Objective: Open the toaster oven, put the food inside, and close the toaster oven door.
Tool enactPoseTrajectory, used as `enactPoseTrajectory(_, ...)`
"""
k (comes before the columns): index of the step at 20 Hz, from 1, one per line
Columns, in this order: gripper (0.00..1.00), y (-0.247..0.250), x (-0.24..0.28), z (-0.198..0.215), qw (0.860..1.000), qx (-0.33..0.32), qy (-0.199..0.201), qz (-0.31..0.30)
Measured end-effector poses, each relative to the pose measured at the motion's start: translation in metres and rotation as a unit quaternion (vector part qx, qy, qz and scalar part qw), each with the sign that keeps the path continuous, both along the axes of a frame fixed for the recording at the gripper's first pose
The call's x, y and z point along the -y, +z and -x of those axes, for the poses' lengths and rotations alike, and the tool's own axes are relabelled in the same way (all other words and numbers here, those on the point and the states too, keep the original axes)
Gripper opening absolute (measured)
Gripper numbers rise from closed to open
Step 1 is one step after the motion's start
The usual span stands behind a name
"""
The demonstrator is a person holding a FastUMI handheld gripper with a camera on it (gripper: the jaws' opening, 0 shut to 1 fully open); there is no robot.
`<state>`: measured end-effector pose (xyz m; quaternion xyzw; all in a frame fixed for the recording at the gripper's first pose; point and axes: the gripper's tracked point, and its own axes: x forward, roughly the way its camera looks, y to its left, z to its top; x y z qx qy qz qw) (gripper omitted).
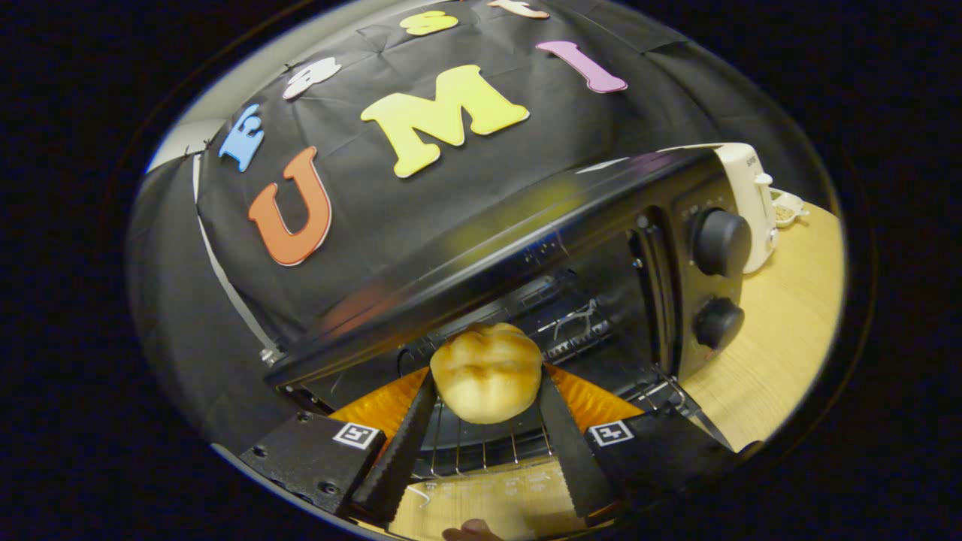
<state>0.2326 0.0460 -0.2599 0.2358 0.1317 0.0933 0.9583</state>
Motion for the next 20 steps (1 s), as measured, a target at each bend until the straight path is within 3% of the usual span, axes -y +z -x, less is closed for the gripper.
enactPoseTrajectory(3, 0.87, 0.002, -0.006, -0.013, 1.0, 0.006, 0.007, 0.007)
enactPoseTrajectory(7, 0.95, -0.006, -0.002, -0.009, 1.0, -0.009, -0.007, 0.03)
enactPoseTrajectory(9, 1.0, 0.001, 0.0, 0.001, 0.999, -0.005, 0.001, 0.037)
enactPoseTrajectory(20, 1.0, 0.041, 0.01, 0.095, 0.998, 0.004, 0.017, 0.06)
